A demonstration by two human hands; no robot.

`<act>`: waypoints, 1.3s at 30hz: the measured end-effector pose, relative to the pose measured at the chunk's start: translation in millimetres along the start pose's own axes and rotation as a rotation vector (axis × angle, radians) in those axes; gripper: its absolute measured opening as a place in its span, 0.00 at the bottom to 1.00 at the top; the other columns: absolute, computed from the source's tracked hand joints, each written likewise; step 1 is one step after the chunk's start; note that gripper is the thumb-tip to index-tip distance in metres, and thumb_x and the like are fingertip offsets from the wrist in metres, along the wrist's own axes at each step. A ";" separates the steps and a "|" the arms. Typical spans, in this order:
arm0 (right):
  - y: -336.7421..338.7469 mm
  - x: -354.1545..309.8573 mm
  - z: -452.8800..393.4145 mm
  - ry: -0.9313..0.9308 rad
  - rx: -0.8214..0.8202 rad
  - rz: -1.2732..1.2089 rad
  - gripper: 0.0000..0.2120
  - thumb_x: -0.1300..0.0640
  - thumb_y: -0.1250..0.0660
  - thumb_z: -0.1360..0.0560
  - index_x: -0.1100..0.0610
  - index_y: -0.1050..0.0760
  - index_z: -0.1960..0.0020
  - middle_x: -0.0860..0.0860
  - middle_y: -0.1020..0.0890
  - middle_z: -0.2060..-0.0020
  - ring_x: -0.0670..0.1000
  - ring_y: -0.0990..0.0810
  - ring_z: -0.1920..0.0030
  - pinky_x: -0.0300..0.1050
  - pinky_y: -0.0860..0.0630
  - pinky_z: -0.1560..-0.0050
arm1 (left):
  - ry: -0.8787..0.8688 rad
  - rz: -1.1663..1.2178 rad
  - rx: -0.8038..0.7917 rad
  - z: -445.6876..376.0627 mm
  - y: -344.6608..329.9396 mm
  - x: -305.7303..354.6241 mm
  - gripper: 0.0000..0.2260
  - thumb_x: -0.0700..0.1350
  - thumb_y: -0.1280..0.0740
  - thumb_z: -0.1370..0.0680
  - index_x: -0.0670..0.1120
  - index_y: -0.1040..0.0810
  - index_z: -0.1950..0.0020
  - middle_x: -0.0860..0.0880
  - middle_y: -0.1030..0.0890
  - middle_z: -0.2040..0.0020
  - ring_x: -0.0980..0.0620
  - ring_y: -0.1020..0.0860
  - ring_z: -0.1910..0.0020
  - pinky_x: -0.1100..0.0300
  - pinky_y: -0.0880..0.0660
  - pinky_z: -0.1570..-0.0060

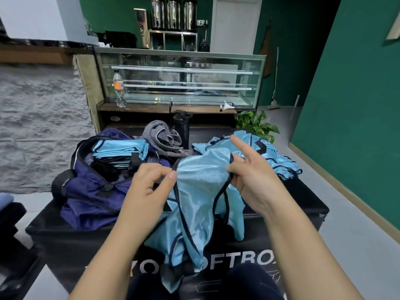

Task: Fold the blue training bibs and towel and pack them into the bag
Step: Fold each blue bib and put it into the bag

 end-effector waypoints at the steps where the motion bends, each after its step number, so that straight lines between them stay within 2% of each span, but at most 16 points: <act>1: -0.5 -0.2 -0.4 -0.006 0.011 0.028 0.28 0.73 0.41 0.23 0.49 0.32 0.29 0.56 0.25 0.39 0.45 0.20 0.60 0.39 0.22 0.53 | 0.048 0.138 -0.027 1.4 -2.2 1.8 0.11 0.47 0.35 0.21 0.50 0.23 0.64 0.51 0.24 0.61 0.59 0.28 0.61 0.67 0.32 0.57; 3: -2.2 1.2 -0.3 -0.017 0.017 0.049 0.25 0.69 0.37 0.23 0.50 0.31 0.30 0.57 0.23 0.40 0.47 0.19 0.56 0.40 0.22 0.46 | 0.170 0.395 -0.062 5.2 -9.1 3.3 0.13 0.45 0.38 0.19 0.49 0.24 0.64 0.54 0.24 0.67 0.60 0.28 0.67 0.59 0.32 0.61; 5: -4.9 2.4 1.0 0.005 -0.036 0.003 0.27 0.68 0.35 0.23 0.50 0.34 0.28 0.52 0.20 0.42 0.47 0.17 0.49 0.40 0.22 0.44 | 0.248 0.500 -0.061 8.0 -15.0 0.3 0.13 0.45 0.41 0.18 0.48 0.24 0.62 0.51 0.23 0.64 0.56 0.26 0.64 0.57 0.30 0.59; 8: -11.3 3.9 5.0 0.046 -0.166 -0.022 0.34 0.67 0.35 0.24 0.38 0.41 0.30 0.44 0.22 0.38 0.49 0.19 0.43 0.44 0.23 0.41 | 0.280 0.517 -0.011 8.2 -15.1 -2.8 0.13 0.45 0.44 0.18 0.45 0.25 0.59 0.46 0.25 0.61 0.50 0.29 0.61 0.54 0.32 0.59; 10: -15.6 9.6 6.2 0.026 -0.194 0.004 0.32 0.66 0.36 0.23 0.36 0.41 0.31 0.43 0.24 0.37 0.49 0.20 0.41 0.43 0.23 0.43 | 0.288 0.554 0.031 7.8 -13.4 -1.6 0.13 0.45 0.44 0.18 0.46 0.26 0.59 0.47 0.24 0.64 0.52 0.27 0.64 0.59 0.29 0.64; 14: -18.0 28.1 8.8 -0.062 -0.144 0.193 0.26 0.57 0.33 0.24 0.46 0.37 0.29 0.48 0.21 0.46 0.47 0.21 0.43 0.43 0.25 0.39 | 0.260 0.595 0.017 8.9 -12.9 9.2 0.12 0.42 0.47 0.17 0.43 0.31 0.58 0.56 0.28 0.76 0.62 0.31 0.79 0.71 0.35 0.79; 18: -27.2 41.9 14.8 -0.113 -0.200 0.293 0.21 0.56 0.33 0.23 0.39 0.32 0.36 0.49 0.19 0.44 0.45 0.21 0.42 0.43 0.26 0.39 | 0.263 0.621 0.001 11.2 -14.4 12.2 0.12 0.43 0.48 0.17 0.43 0.31 0.57 0.52 0.28 0.79 0.62 0.33 0.82 0.71 0.36 0.81; 20: -28.6 43.1 13.9 -0.067 -0.183 0.267 0.25 0.61 0.34 0.24 0.33 0.32 0.37 0.53 0.22 0.38 0.49 0.24 0.36 0.49 0.27 0.35 | 0.284 0.621 0.022 11.2 -13.9 6.8 0.11 0.44 0.46 0.17 0.43 0.29 0.57 0.51 0.28 0.76 0.60 0.32 0.79 0.69 0.35 0.79; 22: -27.6 42.1 12.3 0.004 -0.158 0.227 0.30 0.64 0.35 0.26 0.30 0.30 0.39 0.49 0.25 0.34 0.49 0.28 0.32 0.55 0.29 0.33 | 0.315 0.626 0.043 9.5 -12.8 -2.5 0.11 0.46 0.44 0.17 0.44 0.26 0.55 0.47 0.25 0.67 0.55 0.29 0.70 0.63 0.33 0.72; 25: -24.8 36.6 13.1 0.066 -0.116 0.238 0.31 0.70 0.39 0.24 0.33 0.29 0.39 0.30 0.29 0.38 0.30 0.33 0.37 0.41 0.29 0.35 | 0.355 0.633 0.003 7.5 -14.6 -11.5 0.08 0.44 0.41 0.18 0.43 0.24 0.50 0.47 0.20 0.61 0.53 0.24 0.66 0.63 0.28 0.72; 26: -23.4 35.4 13.7 0.075 -0.108 0.238 0.31 0.71 0.40 0.24 0.34 0.28 0.39 0.29 0.29 0.40 0.28 0.32 0.38 0.39 0.28 0.37 | 0.348 0.643 -0.012 7.1 -15.5 -11.8 0.06 0.41 0.40 0.19 0.43 0.24 0.48 0.47 0.18 0.60 0.53 0.22 0.65 0.63 0.26 0.70; 30: -20.9 36.3 15.1 0.078 -0.063 0.256 0.32 0.72 0.41 0.27 0.39 0.28 0.36 0.33 0.28 0.37 0.37 0.30 0.35 0.53 0.27 0.36 | 0.290 0.641 -0.055 8.1 -17.5 -13.2 0.10 0.32 0.38 0.23 0.44 0.26 0.45 0.47 0.15 0.53 0.53 0.17 0.56 0.63 0.22 0.60; 32: -18.4 36.3 16.0 0.075 -0.039 0.262 0.31 0.72 0.42 0.27 0.41 0.28 0.35 0.29 0.25 0.43 0.53 0.30 0.36 0.60 0.26 0.42 | 0.280 0.641 -0.066 8.6 -17.4 -14.7 0.13 0.30 0.38 0.23 0.45 0.27 0.44 0.46 0.15 0.51 0.52 0.17 0.55 0.62 0.21 0.60; 34: -15.5 35.3 17.2 0.091 -0.034 0.264 0.30 0.72 0.43 0.26 0.43 0.27 0.35 0.27 0.22 0.52 0.61 0.34 0.37 0.60 0.25 0.47 | 0.269 0.642 -0.086 8.7 -17.6 -14.2 0.15 0.30 0.38 0.23 0.47 0.28 0.42 0.45 0.16 0.50 0.51 0.17 0.55 0.61 0.21 0.61; 37: -13.3 35.7 18.1 0.098 -0.019 0.283 0.27 0.69 0.41 0.24 0.41 0.27 0.37 0.27 0.21 0.53 0.60 0.35 0.37 0.58 0.25 0.45 | 0.250 0.643 -0.115 8.9 -18.8 -12.2 0.19 0.28 0.39 0.23 0.50 0.29 0.42 0.45 0.15 0.52 0.50 0.17 0.58 0.59 0.21 0.63; 39: -12.8 35.9 17.3 0.116 0.002 0.275 0.23 0.66 0.38 0.22 0.37 0.26 0.40 0.25 0.22 0.52 0.50 0.29 0.38 0.48 0.22 0.44 | 0.236 0.650 -0.133 9.4 -19.7 -11.0 0.21 0.26 0.40 0.24 0.51 0.30 0.43 0.45 0.15 0.52 0.50 0.17 0.59 0.59 0.21 0.64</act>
Point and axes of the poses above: each hand's wrist, its own z-axis away from the middle knuckle, its own y-axis out of the back of the hand, x = y × z, the point moved 4 cm from there along -z, towards the middle knuckle
